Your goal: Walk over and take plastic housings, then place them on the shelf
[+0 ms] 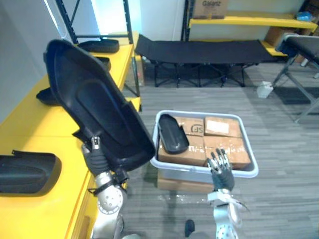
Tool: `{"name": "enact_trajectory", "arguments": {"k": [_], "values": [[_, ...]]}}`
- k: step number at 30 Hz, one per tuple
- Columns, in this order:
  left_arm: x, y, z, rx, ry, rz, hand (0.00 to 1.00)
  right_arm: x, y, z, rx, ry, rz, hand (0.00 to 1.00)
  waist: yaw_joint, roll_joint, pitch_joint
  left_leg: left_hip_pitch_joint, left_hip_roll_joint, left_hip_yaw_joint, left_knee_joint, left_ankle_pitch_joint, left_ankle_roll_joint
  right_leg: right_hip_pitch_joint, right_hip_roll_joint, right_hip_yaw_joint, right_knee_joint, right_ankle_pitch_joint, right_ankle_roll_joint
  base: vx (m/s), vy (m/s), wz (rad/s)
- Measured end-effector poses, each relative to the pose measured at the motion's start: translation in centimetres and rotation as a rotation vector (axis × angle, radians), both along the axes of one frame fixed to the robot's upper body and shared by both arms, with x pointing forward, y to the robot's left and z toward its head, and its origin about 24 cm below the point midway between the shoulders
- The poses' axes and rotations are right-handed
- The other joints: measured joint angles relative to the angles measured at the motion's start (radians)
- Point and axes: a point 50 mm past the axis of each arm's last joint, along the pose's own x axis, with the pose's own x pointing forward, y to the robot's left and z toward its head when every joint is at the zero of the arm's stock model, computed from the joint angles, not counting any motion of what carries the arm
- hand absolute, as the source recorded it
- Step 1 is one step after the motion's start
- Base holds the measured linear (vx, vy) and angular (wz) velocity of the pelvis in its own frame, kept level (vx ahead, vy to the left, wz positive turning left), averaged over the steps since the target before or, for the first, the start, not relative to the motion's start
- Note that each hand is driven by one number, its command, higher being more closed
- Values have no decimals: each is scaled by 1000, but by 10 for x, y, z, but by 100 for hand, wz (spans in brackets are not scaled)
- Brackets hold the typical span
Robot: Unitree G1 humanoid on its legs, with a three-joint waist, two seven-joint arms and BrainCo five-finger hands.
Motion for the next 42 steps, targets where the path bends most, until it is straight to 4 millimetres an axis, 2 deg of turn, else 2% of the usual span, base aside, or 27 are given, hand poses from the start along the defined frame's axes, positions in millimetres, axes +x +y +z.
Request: {"name": "enact_trajectory", "arguments": {"k": [4,8,10,15,21,23,24,25,27,28,29,30,31,32,33,34,35,37,38,39,40,41,42], "values": [[1,-1,-16,-56,64,-29,100,-3,-2,-7,-8,47,11,0,7,25,12,-13,9,-15,8,-14,2,3,12,-16,1,-9,-5,-59,-34,9],[-5,-3,-23,-53,98,-52,100,-8,-1,-10,-11,59,22,0,7,20,11,9,-10,-26,-52,10,-11,0,3,-15,1,-10,-11,8,-2,2],[-6,-11,-24,-51,103,-108,100,-12,1,-12,-49,70,39,0,8,15,7,42,-30,-27,-131,55,-16,-4,-9,-16,9,-3,-2,81,9,6],[-5,-19,-22,-40,84,-148,100,-11,4,-12,-22,64,53,0,9,14,6,43,-31,-29,-139,55,-15,-8,-9,-15,9,-3,-2,17,5,0],[-4,-14,-19,-34,71,-126,100,-13,8,-14,-40,66,84,0,11,4,2,41,-37,-32,-132,48,-8,-6,-15,-15,11,-5,-4,-33,13,0],[-4,-14,-18,-28,66,-132,100,-15,8,-18,-43,88,87,0,12,2,6,35,-33,-32,-107,33,0,-29,-19,-11,69,-38,-3,-62,36,-3],[-4,-15,-18,-24,62,-137,100,-16,7,-21,-48,103,86,0,11,-2,14,29,-29,-31,-76,20,-3,-66,-26,1,160,-80,0,-64,68,-8],[-2,-14,-15,-11,47,-141,100,-16,5,-22,-51,108,84,0,11,-14,25,19,-31,-29,-34,0,0,-112,-44,14,273,-128,7,-68,71,-7],[3,-10,-9,35,17,-133,100,-14,2,-21,-55,102,73,0,10,-33,65,21,-28,-26,10,-23,7,-160,-72,18,414,-163,10,-128,62,-8],[4,-5,-6,50,-2,-119,100,-13,1,-20,-56,97,70,0,10,-30,86,21,-12,-15,30,-29,13,-180,-84,9,459,-165,4,-179,62,-14],[4,-3,-5,55,-8,-110,100,-13,2,-20,-54,94,74,0,11,-29,90,22,0,0,33,-28,12,-188,-89,4,494,-184,-25,-150,21,-15],[3,3,-4,68,-9,-92,100,-11,3,-19,-53,81,88,0,8,-29,93,28,16,2,38,-25,7,-206,-113,3,582,-224,-80,-52,-76,-12],[3,9,-4,72,-10,-67,100,-9,5,-17,-53,70,97,0,10,-17,99,40,54,0,38,-22,-4,-203,-138,3,636,-232,-91,-16,-90,-11],[2,11,-4,73,-10,-57,100,-8,5,-16,-52,64,101,0,11,-11,97,40,78,-1,40,-20,-15,-203,-149,5,652,-231,-92,38,-189,-16],[1,15,-4,79,-11,-37,100,-4,8,-13,-51,46,116,0,22,-1,96,38,127,-4,39,-14,-39,-203,-177,16,668,-228,-91,40,-236,-24],[0,18,-5,88,-6,-28,100,-1,10,-11,-48,29,127,0,31,0,96,38,168,-4,33,-6,-66,-203,-206,41,669,-219,-84,44,-310,-24],[0,18,-5,91,-3,-28,100,-1,10,-11,-47,27,128,0,36,-1,96,36,188,-5,30,-1,-80,-202,-218,55,664,-215,-81,24,-366,-21],[0,19,-8,93,8,-29,100,-1,11,-10,-45,22,129,0,38,-8,91,34,232,-13,14,14,-127,-199,-242,102,621,-167,-84,24,-433,-12],[0,19,-9,100,15,-34,100,-2,14,-11,-38,27,136,0,35,-26,81,30,244,-24,-6,33,-165,-178,-245,133,551,-34,-109,24,-599,15],[3,18,-14,115,36,-50,100,-6,15,-14,-32,46,136,0,19,-37,65,17,260,-58,-34,55,-185,-152,-225,150,523,-64,-23,22,-612,18],[3,14,-19,104,55,-65,100,-8,13,-16,-39,55,136,0,16,-17,58,20,273,-74,-61,68,-184,-151,-206,150,513,-100,7,31,-545,15],[4,2,-26,72,84,-99,100,-9,2,-16,-77,61,133,0,3,27,53,19,288,-107,-110,110,-183,-152,-177,165,502,-159,64,20,-419,0],[5,-7,-27,58,84,-129,100,-10,-5,-16,-98,65,130,0,-9,39,51,19,288,-114,-123,137,-189,-151,-175,186,510,-212,131,6,-366,6]]}}
